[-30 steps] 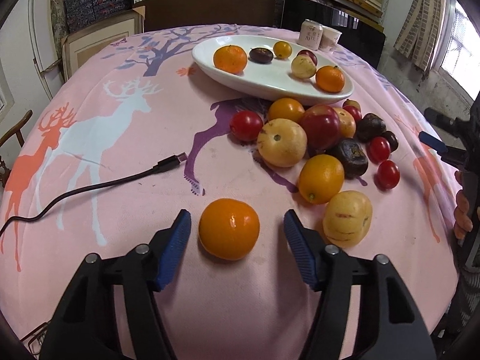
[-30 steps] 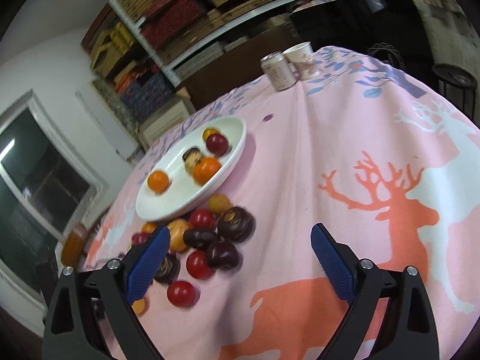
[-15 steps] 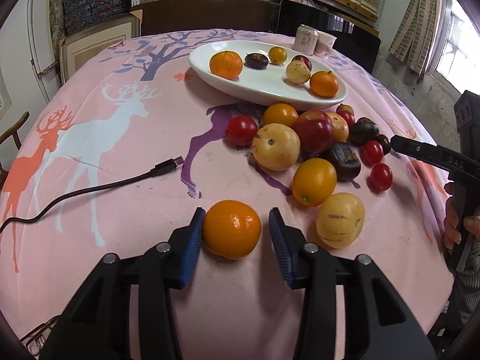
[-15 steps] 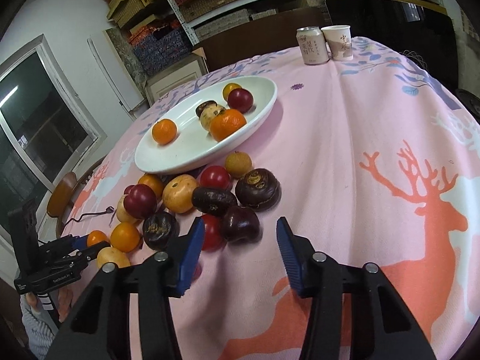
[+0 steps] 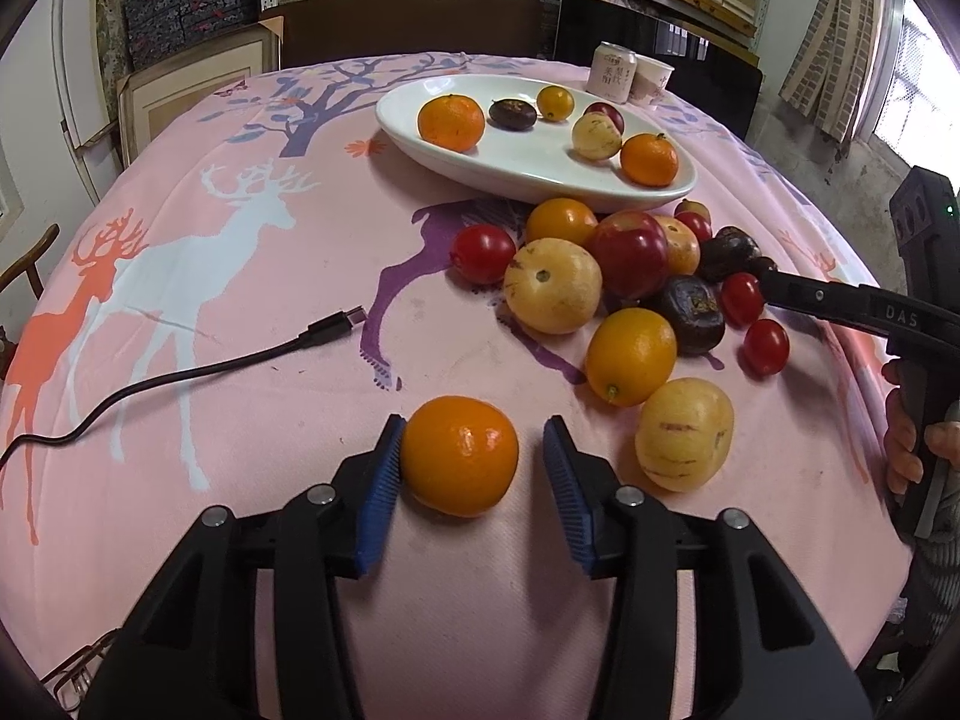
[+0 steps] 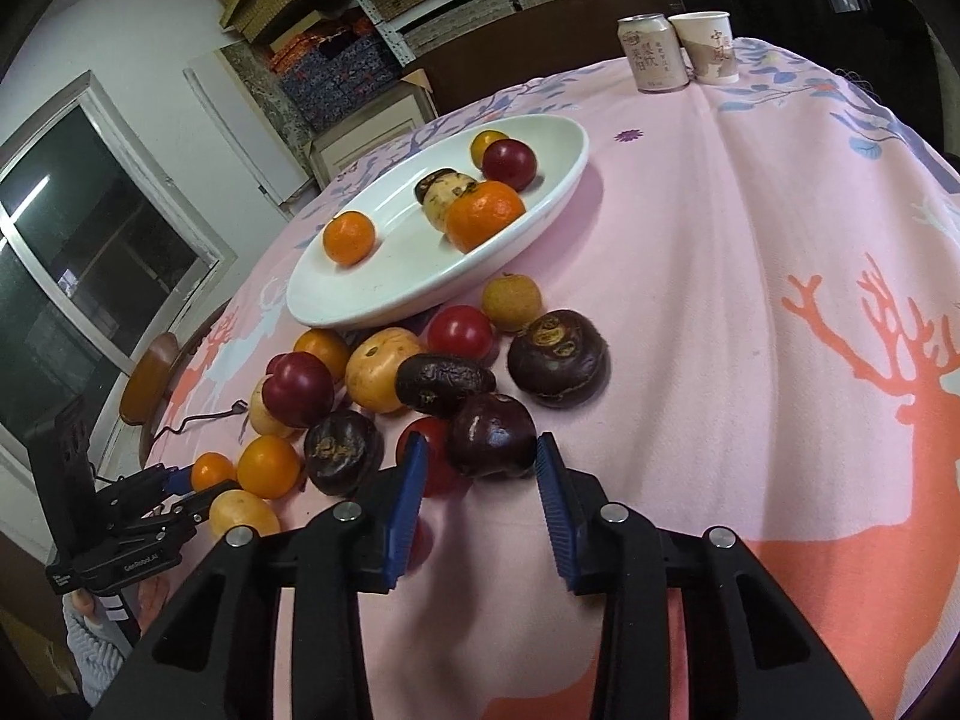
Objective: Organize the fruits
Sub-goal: 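Grasp the purple plum with the right tool while the left tool carries the orange to the plate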
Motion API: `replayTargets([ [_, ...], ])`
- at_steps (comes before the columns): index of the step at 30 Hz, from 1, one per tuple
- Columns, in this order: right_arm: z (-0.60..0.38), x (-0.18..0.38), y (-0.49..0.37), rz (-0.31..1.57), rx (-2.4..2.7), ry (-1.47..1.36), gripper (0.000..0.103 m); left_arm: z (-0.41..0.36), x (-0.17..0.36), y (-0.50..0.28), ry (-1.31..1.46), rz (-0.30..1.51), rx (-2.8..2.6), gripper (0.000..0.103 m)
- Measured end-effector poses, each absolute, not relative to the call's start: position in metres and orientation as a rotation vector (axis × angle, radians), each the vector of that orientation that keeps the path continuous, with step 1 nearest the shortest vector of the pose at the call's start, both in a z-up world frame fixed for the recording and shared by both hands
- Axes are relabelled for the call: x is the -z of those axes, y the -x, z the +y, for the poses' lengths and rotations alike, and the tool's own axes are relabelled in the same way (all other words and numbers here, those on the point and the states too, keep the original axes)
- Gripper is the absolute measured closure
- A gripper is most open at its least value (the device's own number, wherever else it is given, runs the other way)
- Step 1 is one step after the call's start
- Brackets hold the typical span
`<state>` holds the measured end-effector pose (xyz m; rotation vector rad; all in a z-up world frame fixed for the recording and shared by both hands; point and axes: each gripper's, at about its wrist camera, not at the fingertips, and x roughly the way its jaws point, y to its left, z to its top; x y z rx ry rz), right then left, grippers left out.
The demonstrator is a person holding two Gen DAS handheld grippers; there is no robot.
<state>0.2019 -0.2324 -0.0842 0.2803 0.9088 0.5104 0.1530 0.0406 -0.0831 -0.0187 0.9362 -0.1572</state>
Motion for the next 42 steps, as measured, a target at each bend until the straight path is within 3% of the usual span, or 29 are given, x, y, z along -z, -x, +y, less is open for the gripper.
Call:
replayTargets([
  [3,-0.237,0.085,-0.204,0.915,-0.513,-0.312,0.073,0.04,0.084,-0.153,0.016,0.938,0.161,0.054],
  [16,-0.24,0.087,-0.208,0.916,-0.483,-0.323,0.073,0.04,0.083,-0.153,0.027,0.938,0.166,0.054],
  [22,-0.238,0.072,-0.193,0.822,-0.445,-0.255,0.073,0.049,0.08,-0.153,0.079,0.918,0.162,0.067],
  [30,-0.243,0.071,-0.194,0.821,-0.428,-0.27,0.073,0.046,0.066,-0.155,0.063,0.878,0.151,0.067],
  [37,-0.244,0.034,-0.211,0.773,-0.446,-0.306,0.073,0.023,0.013,-0.213,0.01,0.79,0.183,0.067],
  [42,-0.222,0.006,-0.242,0.735,-0.461,-0.27,0.073,0.009,0.008,-0.262,0.032,0.793,0.189,0.067],
])
